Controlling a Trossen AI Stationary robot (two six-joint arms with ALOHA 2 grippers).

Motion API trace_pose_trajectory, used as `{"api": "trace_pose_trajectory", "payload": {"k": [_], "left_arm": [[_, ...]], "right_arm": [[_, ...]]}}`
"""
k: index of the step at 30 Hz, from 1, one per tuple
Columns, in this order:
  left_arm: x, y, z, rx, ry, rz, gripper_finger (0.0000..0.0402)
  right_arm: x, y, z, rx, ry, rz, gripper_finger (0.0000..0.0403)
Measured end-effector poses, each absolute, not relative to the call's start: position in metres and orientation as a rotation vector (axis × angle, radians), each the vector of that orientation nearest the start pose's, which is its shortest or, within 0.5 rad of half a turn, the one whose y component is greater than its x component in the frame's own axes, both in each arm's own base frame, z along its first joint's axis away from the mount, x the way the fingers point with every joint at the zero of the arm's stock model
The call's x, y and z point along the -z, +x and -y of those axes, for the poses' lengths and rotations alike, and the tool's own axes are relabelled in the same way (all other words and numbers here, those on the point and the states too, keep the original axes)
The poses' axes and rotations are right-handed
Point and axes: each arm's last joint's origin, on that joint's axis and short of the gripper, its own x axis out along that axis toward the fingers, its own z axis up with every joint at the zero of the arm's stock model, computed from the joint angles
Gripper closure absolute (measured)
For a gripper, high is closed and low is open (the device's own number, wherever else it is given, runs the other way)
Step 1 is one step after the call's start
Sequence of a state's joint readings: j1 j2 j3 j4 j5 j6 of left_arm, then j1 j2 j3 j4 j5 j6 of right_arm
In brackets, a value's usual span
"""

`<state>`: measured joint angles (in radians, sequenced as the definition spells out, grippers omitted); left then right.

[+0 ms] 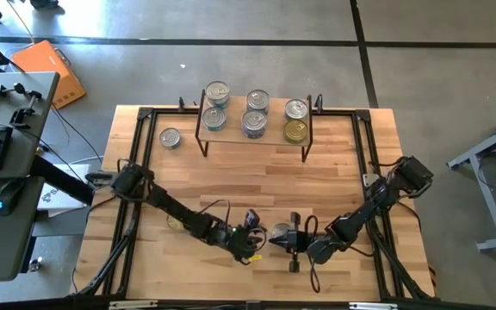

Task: Stack canned seafood by type on shelf
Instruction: Stack the green tuna can on top of the green tuna can on the shelf

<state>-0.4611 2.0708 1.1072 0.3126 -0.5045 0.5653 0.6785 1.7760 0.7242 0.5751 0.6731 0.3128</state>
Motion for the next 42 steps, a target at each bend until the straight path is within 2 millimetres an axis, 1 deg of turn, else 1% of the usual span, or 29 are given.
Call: {"api": "trace_pose_trajectory", "payload": {"k": [3, 5, 7, 9, 11, 14, 17, 19, 21, 24, 27, 29, 33, 36, 37, 39, 42], "left_arm": [[-0.112, 0.372, 0.173, 0.102, 0.769, -0.577, 0.0225], [-0.113, 0.371, 0.175, 0.092, 0.722, -0.574, 0.0227], [-0.113, 0.37, 0.177, 0.086, 0.688, -0.573, 0.0229], [-0.113, 0.369, 0.178, 0.081, 0.657, -0.572, 0.0232], [-0.113, 0.368, 0.18, 0.078, 0.628, -0.572, 0.0234], [-0.113, 0.366, 0.184, 0.082, 0.61, -0.574, 0.0237], [-0.112, 0.364, 0.187, 0.086, 0.601, -0.574, 0.024], [-0.112, 0.362, 0.19, 0.093, 0.604, -0.573, 0.0243], [-0.112, 0.359, 0.194, 0.1, 0.597, -0.585, 0.0245], [-0.116, 0.348, 0.201, 0.103, 0.579, -0.639, 0.0248], [-0.127, 0.333, 0.207, 0.061, 0.567, -0.684, 0.0252], [-0.135, 0.325, 0.21, 0.018, 0.56, -0.693, 0.0254], [-0.154, 0.307, 0.217, -0.058, 0.569, -0.678, 0.0262], [-0.168, 0.29, 0.221, -0.105, 0.596, -0.68, 0.0267], [-0.174, 0.285, 0.221, -0.122, 0.598, -0.677, 0.0268], [-0.186, 0.273, 0.221, -0.159, 0.594, -0.666, 0.027], [-0.198, 0.259, 0.22, -0.203, 0.564, -0.654, 0.0271]], "right_arm": [[-0.139, 0.265, -0.193, 0.035, -0.045, -0.37, 0.0402], [-0.146, 0.262, -0.194, 0.02, -0.102, -0.359, 0.0403], [-0.157, 0.259, -0.196, -0.008, -0.156, -0.358, 0.0399], [-0.166, 0.256, -0.197, -0.072, -0.198, -0.394, 0.0381], [-0.168, 0.252, -0.196, -0.124, -0.227, -0.459, 0.0351], [-0.16, 0.248, -0.196, -0.203, -0.261, -0.529, 0.0293], [-0.146, 0.246, -0.195, -0.221, -0.32, -0.584, 0.0244], [-0.135, 0.244, -0.193, -0.223, -0.38, -0.639, 0.0226], [-0.127, 0.244, -0.192, -0.198, -0.406, -0.664, 0.0222], [-0.115, 0.245, -0.193, -0.192, -0.429, -0.694, 0.0232], [-0.106, 0.247, -0.195, -0.166, -0.441, -0.695, 0.0257], [-0.1, 0.248, -0.195, -0.132, -0.449, -0.702, 0.0281], [-0.088, 0.25, -0.194, -0.031, -0.406, -0.699, 0.0341], [-0.084, 0.253, -0.191, 0.037, -0.369, -0.679, 0.0385], [-0.084, 0.254, -0.191, 0.047, -0.36, -0.667, 0.0393], [-0.085, 0.256, -0.191, 0.047, -0.338, -0.64, 0.0395], [-0.092, 0.259, -0.194, 0.025, -0.316, -0.579, 0.0397]]}}
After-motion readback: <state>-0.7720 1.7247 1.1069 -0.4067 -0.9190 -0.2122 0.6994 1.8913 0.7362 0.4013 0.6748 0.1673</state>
